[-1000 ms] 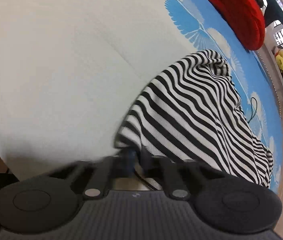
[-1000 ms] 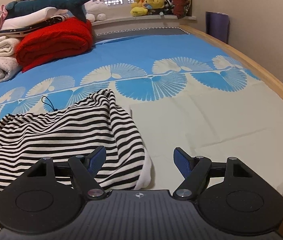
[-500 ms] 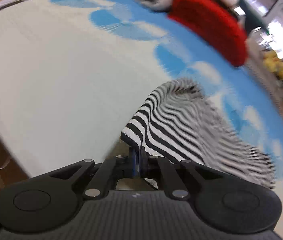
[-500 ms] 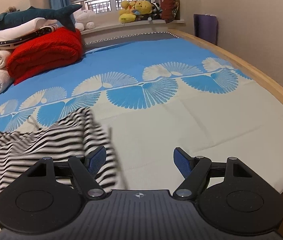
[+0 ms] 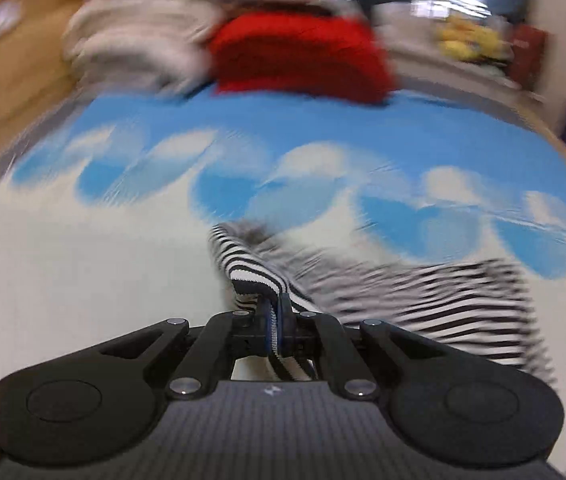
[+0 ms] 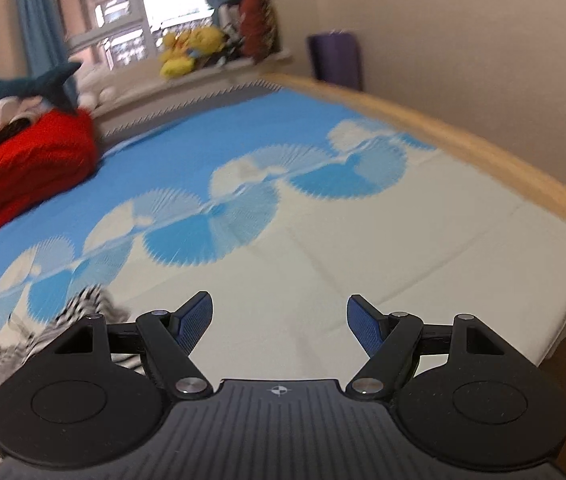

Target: Fold small clothes

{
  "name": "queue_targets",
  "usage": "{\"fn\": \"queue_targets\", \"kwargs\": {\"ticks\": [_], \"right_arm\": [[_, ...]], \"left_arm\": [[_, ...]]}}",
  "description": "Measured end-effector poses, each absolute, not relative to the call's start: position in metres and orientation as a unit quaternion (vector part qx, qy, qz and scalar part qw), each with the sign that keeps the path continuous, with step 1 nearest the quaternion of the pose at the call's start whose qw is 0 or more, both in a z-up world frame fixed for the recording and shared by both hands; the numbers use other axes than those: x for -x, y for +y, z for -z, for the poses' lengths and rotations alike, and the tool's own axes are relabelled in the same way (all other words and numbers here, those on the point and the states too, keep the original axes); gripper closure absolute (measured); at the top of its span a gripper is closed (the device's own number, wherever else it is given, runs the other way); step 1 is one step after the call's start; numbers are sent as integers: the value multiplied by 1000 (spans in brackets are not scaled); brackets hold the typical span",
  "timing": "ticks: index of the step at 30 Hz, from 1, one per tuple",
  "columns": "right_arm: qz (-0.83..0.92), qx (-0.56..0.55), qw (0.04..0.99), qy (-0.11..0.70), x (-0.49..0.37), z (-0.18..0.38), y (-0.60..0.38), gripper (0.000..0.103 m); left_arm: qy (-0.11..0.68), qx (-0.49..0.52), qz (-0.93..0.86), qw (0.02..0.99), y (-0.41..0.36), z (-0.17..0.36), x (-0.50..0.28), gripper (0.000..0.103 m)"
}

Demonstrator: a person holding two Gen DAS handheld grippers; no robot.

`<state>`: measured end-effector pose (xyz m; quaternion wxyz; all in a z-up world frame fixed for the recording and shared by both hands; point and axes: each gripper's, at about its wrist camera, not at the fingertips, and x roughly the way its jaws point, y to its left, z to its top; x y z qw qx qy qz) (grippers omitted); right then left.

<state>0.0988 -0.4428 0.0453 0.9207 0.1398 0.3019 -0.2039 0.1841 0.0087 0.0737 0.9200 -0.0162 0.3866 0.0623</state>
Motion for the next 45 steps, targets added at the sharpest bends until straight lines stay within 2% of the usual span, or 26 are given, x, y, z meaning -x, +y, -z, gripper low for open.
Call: {"fn": "queue_targets", "kwargs": {"ticks": [4,9,13,15,17,19,21,23,25,29,32,34,35,37,40,42,44,45], "right_arm": [[230,-135,924,275,-95,-51,-463,27],[253,-161,918,260,-86,-50,-492,27],[261,-189,911,257,-82,-46,-510,27],[255,-199,910,260,-82,-44,-513,27],[237,-206,911,267,-87,-42,-513,27],[202,-213,914,280,-94,-39,-510,27],[151,-224,915,298,-103,-36,-505,28],[85,-247,908,329,-118,-28,-500,40],[34,-258,894,364,-134,-18,-491,44],[-22,-246,862,442,-165,9,-467,43],[-22,-225,842,490,-178,30,-454,31],[-19,-220,830,512,-183,41,-449,31],[-19,-223,823,521,-182,47,-446,31],[-20,-224,813,537,-180,55,-440,31],[-11,-191,812,552,-177,61,-429,32],[-14,-176,815,551,-171,60,-423,45],[-21,-163,821,547,-164,55,-418,91],[-24,-153,823,546,-161,52,-416,98]], "left_arm": [[346,-69,42,935,-121,-93,-172,101],[309,-164,213,912,-269,-50,-120,101],[385,-173,293,858,-316,16,-110,95],[408,-140,304,850,-308,23,-113,93],[402,-99,322,851,-284,10,-113,87],[388,-74,334,856,-251,-7,-110,77],[374,-86,323,865,-215,-22,-109,76],[370,-109,299,873,-187,-31,-113,76],[372,-123,272,879,-154,-32,-118,75],[394,-104,209,889,-93,-19,-132,71],[412,-45,175,893,-51,2,-131,69],[462,-23,126,878,-39,19,-140,69],[466,-2,119,877,-35,18,-142,69],[456,24,132,880,-30,12,-144,61],[458,4,129,879,-33,16,-152,60],[471,5,128,873,-32,23,-157,60],[479,13,128,868,-30,25,-159,60],[481,15,127,867,-28,26,-161,60]]}}
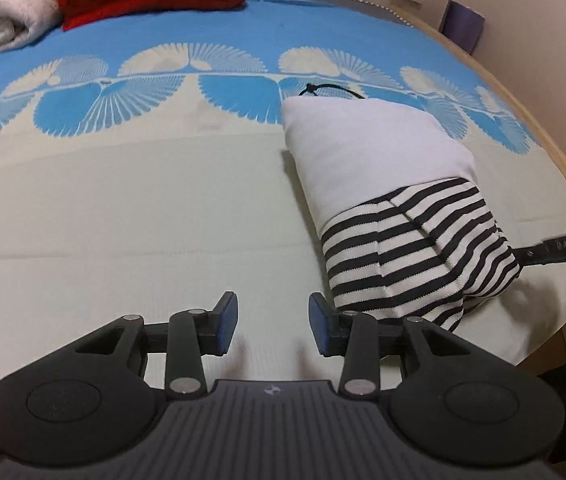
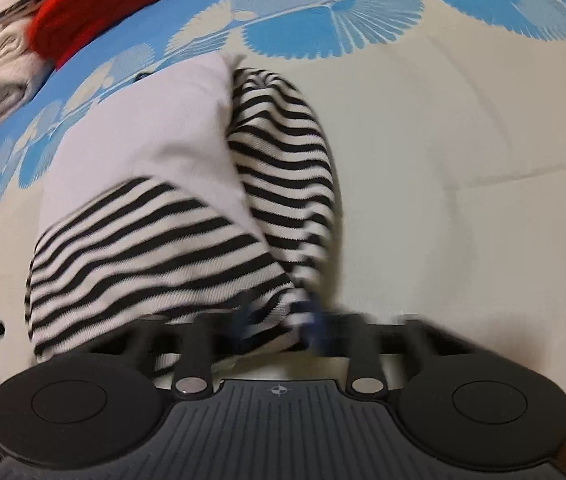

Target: Fold small clothes

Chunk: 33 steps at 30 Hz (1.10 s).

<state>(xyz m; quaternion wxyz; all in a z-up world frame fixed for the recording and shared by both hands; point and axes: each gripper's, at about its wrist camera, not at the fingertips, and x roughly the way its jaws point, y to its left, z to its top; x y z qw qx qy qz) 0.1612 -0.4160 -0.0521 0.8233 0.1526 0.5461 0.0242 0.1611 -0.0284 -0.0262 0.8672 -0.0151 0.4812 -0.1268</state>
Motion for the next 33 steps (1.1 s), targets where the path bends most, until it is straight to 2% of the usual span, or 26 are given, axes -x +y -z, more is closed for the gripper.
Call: {"fn": "queue_targets", "kwargs": {"ticks": [3,12,17,19,21,25,27,28,31,33], "right_arm": [[-38,-139,841,522,-149,34,-413,100],[-54,-232,866,439,-99,-15,-468,102],[-39,-207,852,479,-92,-1,-476,102],[-27,-180,843,507,-95,10,-472,102],[-22,-148,835,529,-100,23,-460,101],[-17,-121,828,548,-108,42,-441,100],[-2,-121,827,549,-114,45,-440,97],[8,-117,831,544,-117,44,-438,92],[35,-115,867,484,-120,27,-438,84],[38,-136,886,441,-123,14,-440,72]], "left_arm": [[486,20,122,865,-26,33,-162,60],[484,39,137,863,-32,32,-158,60],[464,64,173,867,-44,25,-156,52],[459,75,191,864,-50,24,-155,43],[469,86,208,854,-57,28,-156,38],[507,64,203,835,-72,49,-161,38],[523,43,190,830,-79,61,-163,38],[531,30,183,827,-82,66,-163,36],[546,18,164,821,-86,74,-162,33],[547,18,163,821,-86,73,-162,33]]}}
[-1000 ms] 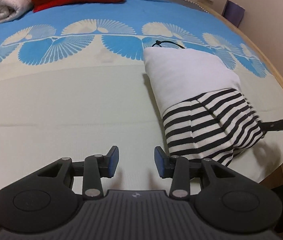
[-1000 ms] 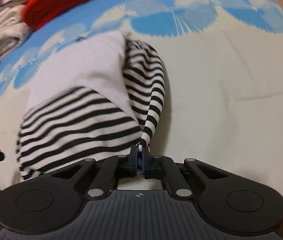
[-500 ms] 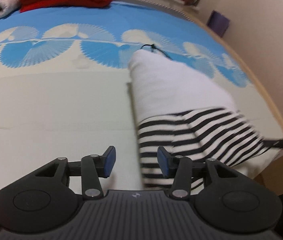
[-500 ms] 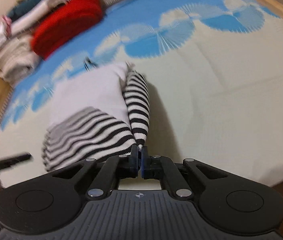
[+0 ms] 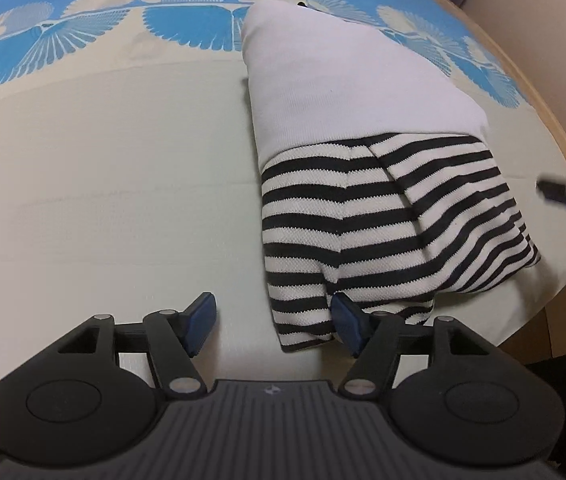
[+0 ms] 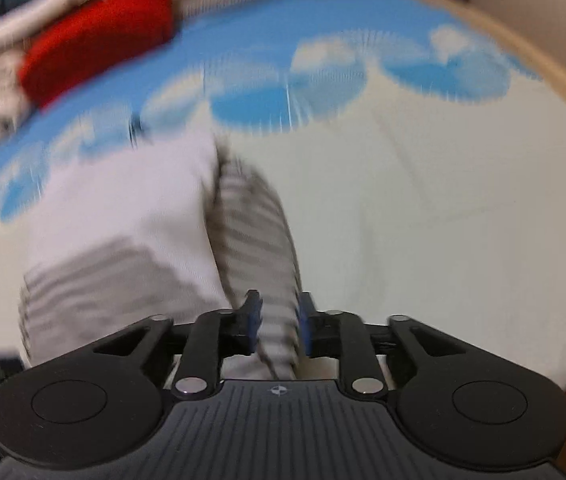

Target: Fold small clothes

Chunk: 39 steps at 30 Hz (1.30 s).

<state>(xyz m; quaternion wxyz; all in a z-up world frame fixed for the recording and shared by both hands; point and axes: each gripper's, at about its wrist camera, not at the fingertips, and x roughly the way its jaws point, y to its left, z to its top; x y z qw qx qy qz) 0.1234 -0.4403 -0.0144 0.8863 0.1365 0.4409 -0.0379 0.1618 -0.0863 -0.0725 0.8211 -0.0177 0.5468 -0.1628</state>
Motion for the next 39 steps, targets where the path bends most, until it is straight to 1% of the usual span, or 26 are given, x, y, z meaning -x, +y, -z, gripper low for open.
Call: {"fn": "queue_targets", "kwargs": {"ticks": [2,4,6,11,12,13,14,17,18,19,22,25,27,28,30,32,36,37,39], "right_arm": [[32,-160,897,412,-130,8,-440,51],[20,-179,895,409,-144,10,-438,45],[8,-200,888,414,-160,16,-436,45],[8,-274,857,437,-200,38,-435,45],[12,-279,851,446,-206,44,-434,47],[9,-284,846,451,-213,48,-433,71],[1,-288,846,448,-217,49,-432,99],[11,-276,879,388,-220,32,-431,101],[24,-267,884,383,-222,32,-431,101],[45,-249,884,394,-227,38,-431,101],[89,-168,863,469,-246,69,-412,101],[92,-146,858,484,-254,79,-394,101],[101,-121,861,483,-254,78,-386,99],[108,-116,861,483,-253,76,-384,97],[118,-123,862,478,-246,71,-386,88],[127,-134,868,460,-239,59,-391,74],[116,-85,908,393,-210,22,-380,64],[100,-79,916,381,-201,14,-376,60],[62,-75,923,373,-187,5,-370,57]], "left_arm": [[546,10,162,822,-86,73,-162,31],[551,-4,157,820,-87,76,-161,29],[558,-2,150,816,-85,80,-162,28],[564,13,151,812,-79,80,-168,28],[564,13,152,812,-79,80,-168,28],[564,12,153,812,-79,80,-168,28],[564,12,153,812,-79,80,-168,28],[560,19,162,812,-80,79,-171,28],[556,21,168,814,-81,78,-172,27],[553,21,173,815,-82,78,-172,27],[556,13,175,813,-86,83,-174,25],[559,15,170,811,-84,85,-173,24],[559,14,171,811,-82,84,-172,24],[559,13,171,811,-81,83,-172,24],[559,14,172,811,-79,81,-171,24],[556,16,175,812,-75,76,-169,25],[536,43,175,825,-59,59,-169,25],[532,54,173,827,-54,55,-170,25],[525,79,166,831,-44,48,-173,25]]}}
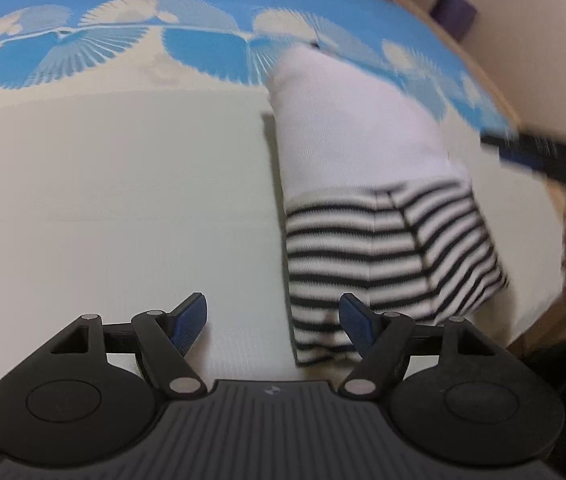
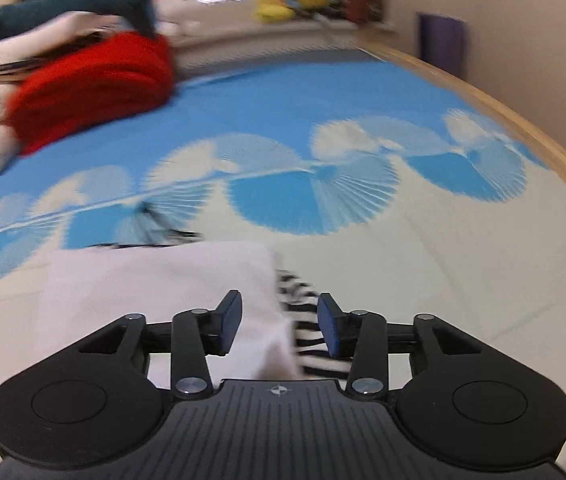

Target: Fold small clothes

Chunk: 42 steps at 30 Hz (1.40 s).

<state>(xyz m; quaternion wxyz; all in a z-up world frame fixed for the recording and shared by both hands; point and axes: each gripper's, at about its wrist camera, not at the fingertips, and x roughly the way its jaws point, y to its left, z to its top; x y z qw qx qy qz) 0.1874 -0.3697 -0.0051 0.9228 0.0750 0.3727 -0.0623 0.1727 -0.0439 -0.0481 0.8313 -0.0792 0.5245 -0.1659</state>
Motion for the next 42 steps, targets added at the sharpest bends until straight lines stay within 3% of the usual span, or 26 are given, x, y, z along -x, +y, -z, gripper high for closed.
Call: {"fn": "queue_targets", "kwargs": {"ticks": [2,5,6,7,8,11,17,26,32,35,37,39,41,42], "right_arm": [[16,-89,914,396,-176,7,-363,52],[-44,-102,862,495,-173,37,-353,50],[-38,-74,850,521,-170,50,-347,45],[-30,-52,847,527,-168,58,-343,31],[-21,-47,850,524,-167,60,-343,26],[-21,-74,852,517,-165,55,-353,27],[12,-62,866,497,-164,41,-370,27],[31,-105,845,524,-175,63,-387,21],[44,-144,834,531,-178,68,-390,21],[47,-122,843,522,-179,66,-383,23],[48,-117,846,517,-180,65,-378,26],[46,-124,850,510,-182,63,-374,35],[36,-132,854,501,-186,60,-365,52],[29,-132,857,498,-189,59,-358,53]], "left_arm": [[520,97,157,834,-38,44,-175,25],[512,105,149,839,-37,38,-179,25],[510,106,149,840,-38,35,-180,25],[507,108,150,842,-39,33,-180,25],[504,110,151,843,-38,32,-180,25],[490,104,152,852,-40,22,-183,24],[462,99,191,860,-50,7,-216,11],[566,243,173,769,-66,82,-278,10],[582,267,181,747,-82,103,-294,11],[572,246,184,761,-86,96,-293,23],[561,235,194,770,-85,89,-290,48],[551,231,204,775,-79,81,-288,59],[539,224,203,786,-71,71,-285,62],[529,213,197,797,-66,64,-284,62]]}}
